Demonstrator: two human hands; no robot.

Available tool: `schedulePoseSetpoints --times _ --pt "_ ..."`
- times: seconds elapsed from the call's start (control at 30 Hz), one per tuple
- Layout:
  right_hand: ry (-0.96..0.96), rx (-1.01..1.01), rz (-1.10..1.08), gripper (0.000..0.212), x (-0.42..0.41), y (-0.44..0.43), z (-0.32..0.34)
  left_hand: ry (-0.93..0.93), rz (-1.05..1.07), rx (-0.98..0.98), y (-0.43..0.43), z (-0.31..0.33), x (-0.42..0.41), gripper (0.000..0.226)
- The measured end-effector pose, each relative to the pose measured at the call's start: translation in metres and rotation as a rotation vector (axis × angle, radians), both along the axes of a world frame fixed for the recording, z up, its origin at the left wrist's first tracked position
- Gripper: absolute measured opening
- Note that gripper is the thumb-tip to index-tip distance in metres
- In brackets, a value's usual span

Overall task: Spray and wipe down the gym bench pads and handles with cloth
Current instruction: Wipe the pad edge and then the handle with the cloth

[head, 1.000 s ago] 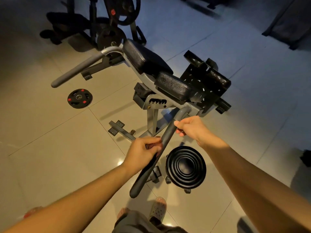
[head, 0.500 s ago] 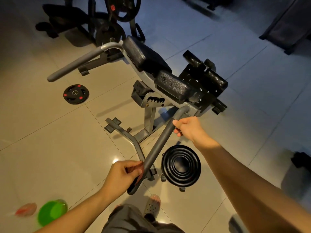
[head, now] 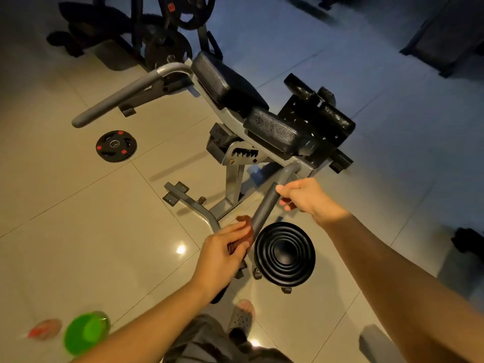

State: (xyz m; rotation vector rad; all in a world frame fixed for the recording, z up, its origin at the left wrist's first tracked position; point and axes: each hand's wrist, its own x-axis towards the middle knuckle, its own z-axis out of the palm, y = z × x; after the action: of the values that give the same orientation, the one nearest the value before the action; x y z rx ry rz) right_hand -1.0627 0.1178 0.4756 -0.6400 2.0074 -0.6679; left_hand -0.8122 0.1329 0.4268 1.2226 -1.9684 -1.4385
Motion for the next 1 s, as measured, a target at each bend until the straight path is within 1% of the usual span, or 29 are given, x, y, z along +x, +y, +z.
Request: schedulePoseSetpoints --times 0.17,0.3,0.4,0.47,0.53,0.6,0.7,0.77,0.9,0.93,1.0 --pt "0.001 0.021 -0.045 0.02 0.002 -0.001 0.007 -0.019 -0.003 0.139 0.029 -0.022 0.063 0.049" --pt "-0.019 -0.011 -0.183 0.023 0.021 0.004 0.003 -0.131 -0.121 0.203 0.021 -0.03 0.094 0.043" --pt "-0.1 -0.005 -0.275 0.025 0.036 0.01 -0.002 -0.164 -0.199 0.22 -0.001 -0.016 0.102 0.039" --pt "-0.13 0.002 -0.291 0.018 0.05 0.018 -0.002 -0.129 -0.125 0.225 -0.017 -0.001 0.096 0.037" --pt "-0.17 -0.04 -0.288 0.013 0.071 0.033 -0.002 -0.017 0.002 0.303 -0.028 0.02 0.084 0.032" --pt "-0.216 -0.112 -0.304 0.012 0.097 0.052 -0.003 0.078 0.07 0.376 -0.034 0.04 0.069 0.03" --pt "-0.275 -0.211 -0.369 0.013 0.134 0.081 0.0 0.122 0.04 0.473 -0.031 0.063 0.052 0.04" --pt "-0.33 -0.257 -0.402 0.017 0.153 0.097 0.002 0.113 -0.02 0.518 -0.026 0.069 0.046 0.049" --pt "-0.451 -0.34 -0.52 0.037 0.174 0.117 0.002 0.132 -0.189 0.49 -0.021 0.065 0.042 0.052" --pt "-0.455 -0.361 -0.549 0.038 0.177 0.119 0.003 0.127 -0.24 0.443 -0.02 0.062 0.043 0.051" --pt "-0.452 -0.408 -0.578 0.033 0.18 0.123 0.003 0.081 -0.302 0.312 -0.021 0.052 0.045 0.048"
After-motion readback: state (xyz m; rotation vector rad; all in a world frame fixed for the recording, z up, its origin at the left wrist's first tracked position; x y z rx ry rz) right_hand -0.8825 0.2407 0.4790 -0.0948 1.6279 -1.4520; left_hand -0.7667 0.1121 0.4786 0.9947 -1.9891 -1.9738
